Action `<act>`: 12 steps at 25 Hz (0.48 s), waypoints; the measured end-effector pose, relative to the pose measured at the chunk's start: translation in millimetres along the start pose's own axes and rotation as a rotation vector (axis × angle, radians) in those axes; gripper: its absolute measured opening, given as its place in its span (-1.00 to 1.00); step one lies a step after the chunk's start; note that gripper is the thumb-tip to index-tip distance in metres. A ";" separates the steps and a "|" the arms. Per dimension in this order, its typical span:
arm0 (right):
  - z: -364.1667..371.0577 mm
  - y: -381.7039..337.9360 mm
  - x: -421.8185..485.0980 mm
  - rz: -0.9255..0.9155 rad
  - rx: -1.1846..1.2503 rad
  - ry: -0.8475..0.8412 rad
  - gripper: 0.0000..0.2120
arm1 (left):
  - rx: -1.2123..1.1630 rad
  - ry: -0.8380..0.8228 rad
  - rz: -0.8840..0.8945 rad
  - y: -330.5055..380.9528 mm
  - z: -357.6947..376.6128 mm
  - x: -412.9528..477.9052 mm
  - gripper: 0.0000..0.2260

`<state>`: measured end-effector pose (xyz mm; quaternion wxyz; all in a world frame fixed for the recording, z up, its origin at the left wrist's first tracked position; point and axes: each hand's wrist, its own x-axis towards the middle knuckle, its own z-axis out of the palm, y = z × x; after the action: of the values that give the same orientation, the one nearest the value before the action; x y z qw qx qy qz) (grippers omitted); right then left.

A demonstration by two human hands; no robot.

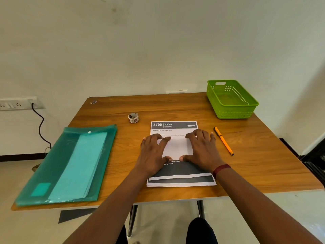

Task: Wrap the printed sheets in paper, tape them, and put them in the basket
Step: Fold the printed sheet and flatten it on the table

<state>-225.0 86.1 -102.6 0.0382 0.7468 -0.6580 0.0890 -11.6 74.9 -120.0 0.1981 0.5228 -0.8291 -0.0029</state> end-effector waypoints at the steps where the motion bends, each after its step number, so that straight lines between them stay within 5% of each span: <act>1: 2.3 -0.9 -5.9 -0.017 0.008 0.058 -0.25 | -0.017 0.054 0.018 -1.2 0.5 -4.1 -0.36; 7: 11.3 5.6 -30.1 -0.087 0.103 0.422 -0.69 | -0.106 0.402 0.054 1.6 -2.5 -22.0 -0.56; 12: 9.9 7.8 -36.2 -0.177 0.166 0.546 -0.83 | -0.112 0.495 0.125 1.2 -5.5 -30.0 -0.65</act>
<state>-236.2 118.7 -119.4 0.1603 0.7502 -0.5462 0.3364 0.5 102.6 -124.5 0.4233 0.4437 -0.7846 0.0916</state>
